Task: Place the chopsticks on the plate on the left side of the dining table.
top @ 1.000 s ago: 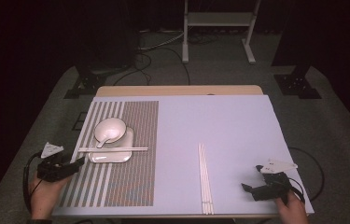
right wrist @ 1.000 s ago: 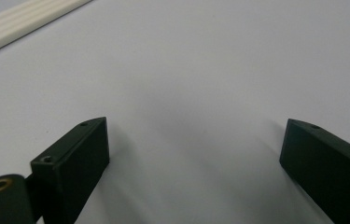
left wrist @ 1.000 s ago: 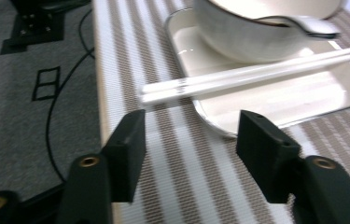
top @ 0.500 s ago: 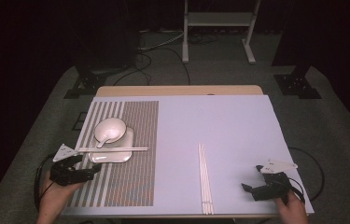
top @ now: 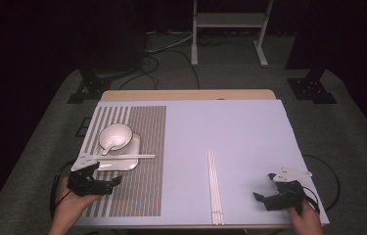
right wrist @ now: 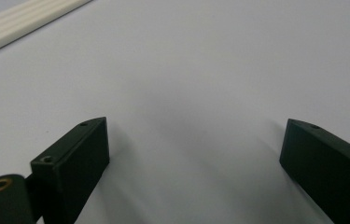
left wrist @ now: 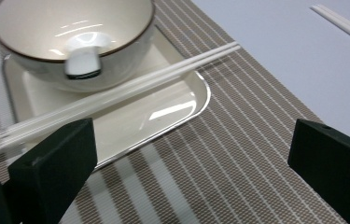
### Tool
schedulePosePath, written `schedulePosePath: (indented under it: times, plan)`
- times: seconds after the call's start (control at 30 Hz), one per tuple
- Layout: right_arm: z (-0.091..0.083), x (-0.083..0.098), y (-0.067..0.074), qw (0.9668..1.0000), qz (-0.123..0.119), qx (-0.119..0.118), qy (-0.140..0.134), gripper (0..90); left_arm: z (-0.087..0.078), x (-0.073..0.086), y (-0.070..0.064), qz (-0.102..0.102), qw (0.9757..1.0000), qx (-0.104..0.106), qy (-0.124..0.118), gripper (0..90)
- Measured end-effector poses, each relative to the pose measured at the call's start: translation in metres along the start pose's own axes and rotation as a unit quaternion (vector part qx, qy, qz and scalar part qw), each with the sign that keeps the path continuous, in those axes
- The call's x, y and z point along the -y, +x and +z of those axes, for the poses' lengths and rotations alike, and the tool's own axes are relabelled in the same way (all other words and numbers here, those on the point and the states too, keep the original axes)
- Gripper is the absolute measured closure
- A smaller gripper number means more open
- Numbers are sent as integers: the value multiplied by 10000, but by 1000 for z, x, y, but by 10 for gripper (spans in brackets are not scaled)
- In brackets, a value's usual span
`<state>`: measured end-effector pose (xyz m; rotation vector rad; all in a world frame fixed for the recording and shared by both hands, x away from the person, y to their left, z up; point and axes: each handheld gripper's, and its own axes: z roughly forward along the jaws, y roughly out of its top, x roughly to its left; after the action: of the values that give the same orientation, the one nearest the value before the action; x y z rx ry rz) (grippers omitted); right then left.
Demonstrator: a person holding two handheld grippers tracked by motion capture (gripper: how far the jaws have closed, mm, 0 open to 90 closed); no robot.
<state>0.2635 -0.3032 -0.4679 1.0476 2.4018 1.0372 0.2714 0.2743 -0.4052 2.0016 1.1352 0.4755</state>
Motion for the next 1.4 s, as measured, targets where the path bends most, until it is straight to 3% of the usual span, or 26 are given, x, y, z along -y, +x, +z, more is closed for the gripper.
schedulePosePath:
  times: [0.33, 0.73, 1.1, 1.4]
  plan:
    - [0, 0, 0, 10000, 0, 1, 2, 68, 16, -4, -27, 388, 9986, 353, 69, 2]
    - [0, 0, 0, 10000, 0, -2, 1, 68, 41, -10, -61, 928, 9930, 729, 13, 3]
    - [0, 0, 0, 10000, 1, -2, 1, 68, 66, -7, -91, 1378, 9835, 1167, 120, 2]
    - [0, 0, 0, 10000, 1, -2, 1, 68, 84, 0, -108, 1704, 9754, 1358, 338, 2]
